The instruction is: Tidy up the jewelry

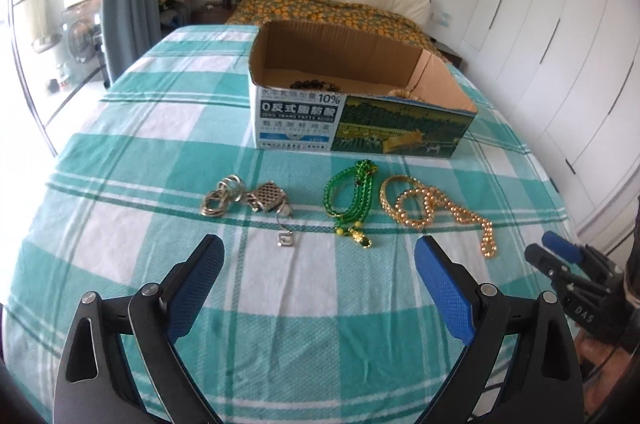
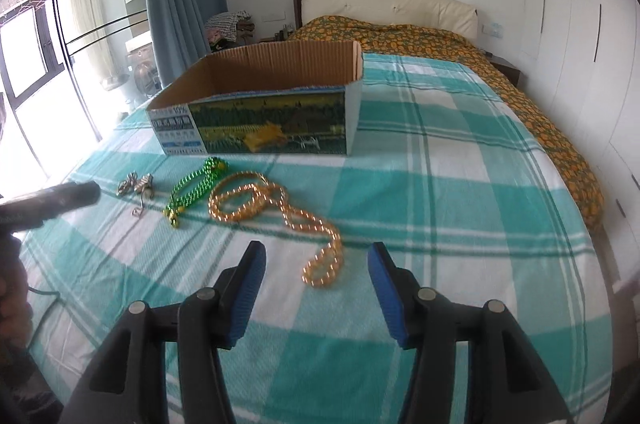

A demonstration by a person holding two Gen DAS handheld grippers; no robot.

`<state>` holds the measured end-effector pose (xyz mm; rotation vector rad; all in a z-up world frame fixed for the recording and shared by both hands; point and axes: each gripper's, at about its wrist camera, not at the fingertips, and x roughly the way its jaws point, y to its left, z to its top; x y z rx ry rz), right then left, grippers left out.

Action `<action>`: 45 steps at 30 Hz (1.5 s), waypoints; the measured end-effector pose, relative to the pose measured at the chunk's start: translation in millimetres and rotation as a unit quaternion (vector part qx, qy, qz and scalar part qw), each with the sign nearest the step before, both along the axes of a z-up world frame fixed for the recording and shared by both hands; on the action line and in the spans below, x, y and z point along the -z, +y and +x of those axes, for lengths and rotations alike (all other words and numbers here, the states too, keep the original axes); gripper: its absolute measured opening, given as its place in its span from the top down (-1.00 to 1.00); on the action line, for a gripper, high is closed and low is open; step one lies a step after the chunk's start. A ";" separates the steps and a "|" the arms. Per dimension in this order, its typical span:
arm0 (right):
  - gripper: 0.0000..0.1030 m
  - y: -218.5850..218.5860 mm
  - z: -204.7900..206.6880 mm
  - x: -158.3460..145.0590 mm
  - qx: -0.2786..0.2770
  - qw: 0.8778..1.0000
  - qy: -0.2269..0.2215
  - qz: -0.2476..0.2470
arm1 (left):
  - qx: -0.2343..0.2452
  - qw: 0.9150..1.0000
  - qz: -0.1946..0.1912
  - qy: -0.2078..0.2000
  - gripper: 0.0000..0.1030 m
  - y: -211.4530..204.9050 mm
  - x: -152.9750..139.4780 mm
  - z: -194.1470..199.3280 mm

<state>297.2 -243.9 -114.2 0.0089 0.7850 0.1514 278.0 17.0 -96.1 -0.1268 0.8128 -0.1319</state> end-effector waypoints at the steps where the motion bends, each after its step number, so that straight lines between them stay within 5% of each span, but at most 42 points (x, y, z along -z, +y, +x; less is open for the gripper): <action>1: -0.06 -3.8 -7.2 1.1 0.006 1.000 -0.001 0.000 | -0.006 1.000 0.010 -0.010 -0.88 5.6 -8.4 -8.6; 5: -0.06 -17.2 -30.5 -0.1 0.027 1.000 -0.013 -0.003 | -0.052 0.995 0.067 -0.054 -0.88 46.3 -42.8 -47.7; 11: -0.06 -23.8 -52.3 4.8 0.038 0.999 -0.019 0.004 | -0.136 0.973 0.169 -0.081 -0.95 104.3 -56.6 -96.9; 19: -0.06 -17.0 -70.0 21.4 0.040 0.999 0.001 0.005 | -0.082 0.993 0.084 0.004 -0.95 81.4 34.9 -74.9; 24: -0.06 -20.9 -78.9 28.4 0.055 0.998 0.011 0.000 | -0.050 0.995 0.076 0.038 -0.95 52.7 71.4 -52.7; 36: -0.06 -20.1 -84.6 47.9 0.062 0.998 0.029 0.003 | -0.047 0.994 0.073 0.069 -0.95 48.4 87.1 -39.9; 45: -0.27 -12.9 -90.0 51.6 0.057 0.998 0.007 -0.011 | -0.042 0.993 0.087 0.075 -0.99 43.5 89.5 -37.0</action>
